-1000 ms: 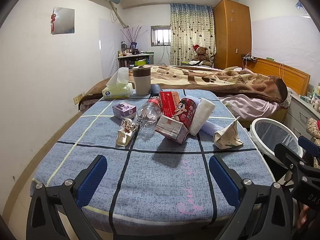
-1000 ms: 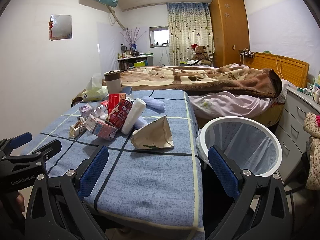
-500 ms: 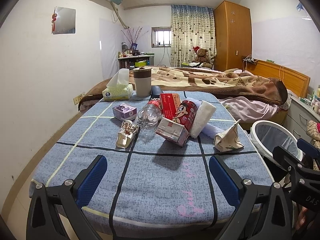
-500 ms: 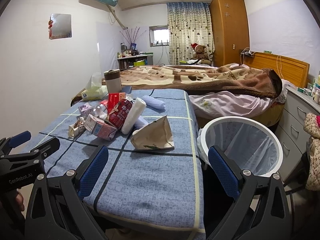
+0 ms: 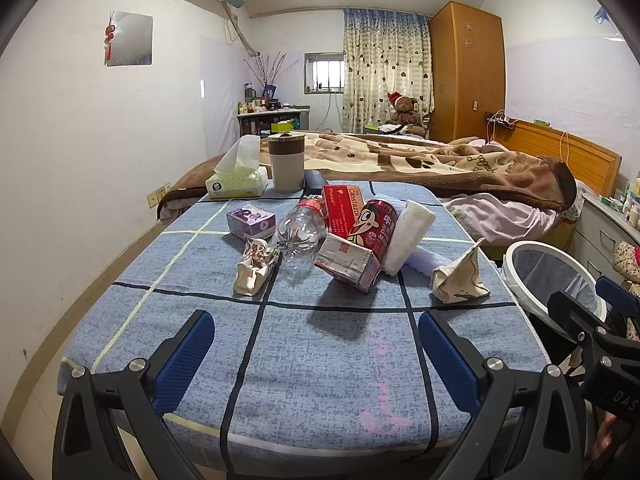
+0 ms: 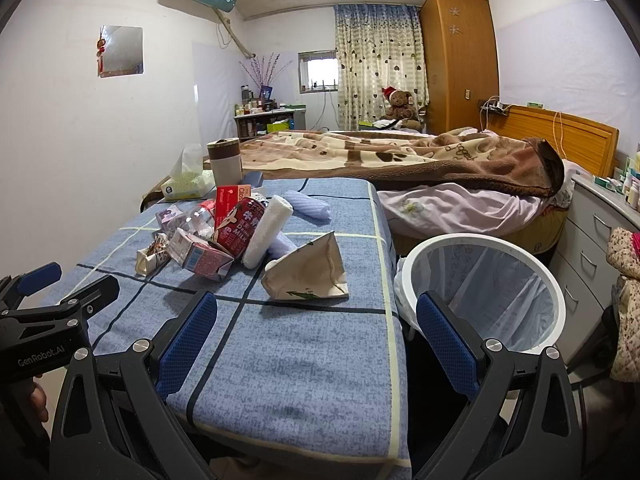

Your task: Collect trash

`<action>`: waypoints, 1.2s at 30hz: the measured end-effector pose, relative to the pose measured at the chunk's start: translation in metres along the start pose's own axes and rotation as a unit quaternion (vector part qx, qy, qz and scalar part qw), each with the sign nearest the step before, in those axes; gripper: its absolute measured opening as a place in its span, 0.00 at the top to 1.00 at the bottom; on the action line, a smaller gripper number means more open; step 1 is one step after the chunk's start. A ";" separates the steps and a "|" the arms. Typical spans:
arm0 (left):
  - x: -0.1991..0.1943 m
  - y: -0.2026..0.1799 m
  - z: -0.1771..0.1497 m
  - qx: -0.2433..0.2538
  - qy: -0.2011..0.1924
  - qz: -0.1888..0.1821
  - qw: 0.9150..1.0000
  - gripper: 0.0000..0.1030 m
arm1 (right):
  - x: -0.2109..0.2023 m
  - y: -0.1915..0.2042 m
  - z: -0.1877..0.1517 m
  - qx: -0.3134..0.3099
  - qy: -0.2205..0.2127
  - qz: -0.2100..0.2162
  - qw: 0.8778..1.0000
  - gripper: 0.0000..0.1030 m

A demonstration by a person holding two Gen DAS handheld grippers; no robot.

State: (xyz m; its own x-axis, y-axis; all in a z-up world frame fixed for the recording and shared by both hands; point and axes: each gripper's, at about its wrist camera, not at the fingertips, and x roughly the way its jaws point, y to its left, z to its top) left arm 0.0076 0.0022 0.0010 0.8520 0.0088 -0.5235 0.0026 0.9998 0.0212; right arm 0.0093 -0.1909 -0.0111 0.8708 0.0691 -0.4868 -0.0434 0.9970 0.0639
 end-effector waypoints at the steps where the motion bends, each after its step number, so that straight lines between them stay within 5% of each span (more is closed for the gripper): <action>1: 0.001 0.001 0.000 0.000 0.000 0.000 1.000 0.00 | 0.000 0.000 0.000 0.000 0.000 -0.001 1.000 0.01; 36: 0.015 0.017 0.005 -0.012 0.006 0.015 1.000 0.00 | 0.004 0.002 0.005 -0.005 0.001 -0.001 1.000 0.01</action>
State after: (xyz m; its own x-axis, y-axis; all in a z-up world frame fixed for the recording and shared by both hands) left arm 0.0234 0.0192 -0.0022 0.8451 0.0385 -0.5332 -0.0348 0.9993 0.0169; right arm 0.0152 -0.1890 -0.0088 0.8703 0.0678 -0.4878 -0.0468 0.9974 0.0551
